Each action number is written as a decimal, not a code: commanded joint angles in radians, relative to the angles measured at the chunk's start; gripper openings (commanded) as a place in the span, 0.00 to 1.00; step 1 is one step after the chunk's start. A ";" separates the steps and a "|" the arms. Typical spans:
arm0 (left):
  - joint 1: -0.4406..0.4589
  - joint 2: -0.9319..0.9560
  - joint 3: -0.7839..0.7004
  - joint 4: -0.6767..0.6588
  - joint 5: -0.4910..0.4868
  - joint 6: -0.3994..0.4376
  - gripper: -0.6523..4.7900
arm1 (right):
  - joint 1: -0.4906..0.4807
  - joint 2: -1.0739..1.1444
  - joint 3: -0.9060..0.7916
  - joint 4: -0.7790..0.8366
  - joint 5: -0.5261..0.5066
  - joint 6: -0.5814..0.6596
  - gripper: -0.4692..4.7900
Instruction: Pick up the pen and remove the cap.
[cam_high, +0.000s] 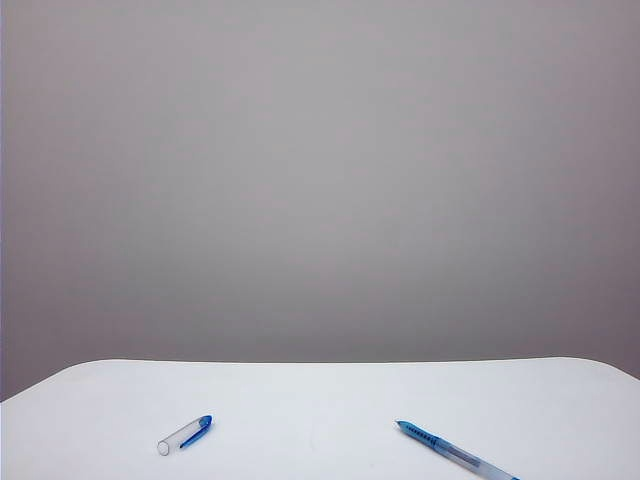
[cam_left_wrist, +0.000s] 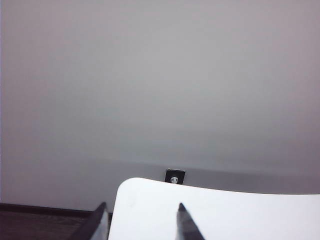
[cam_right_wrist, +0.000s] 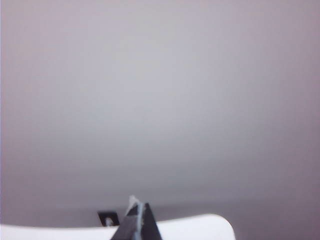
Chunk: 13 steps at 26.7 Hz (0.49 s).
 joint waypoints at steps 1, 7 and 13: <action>0.000 -0.139 -0.134 0.007 0.030 -0.138 0.44 | 0.000 -0.072 -0.030 -0.001 -0.004 0.064 0.08; -0.006 -0.204 -0.227 -0.011 0.031 -0.191 0.44 | 0.000 -0.109 -0.068 -0.061 -0.004 0.105 0.08; -0.014 -0.207 -0.306 0.056 -0.093 -0.178 0.44 | 0.000 -0.109 -0.148 -0.075 0.069 0.163 0.08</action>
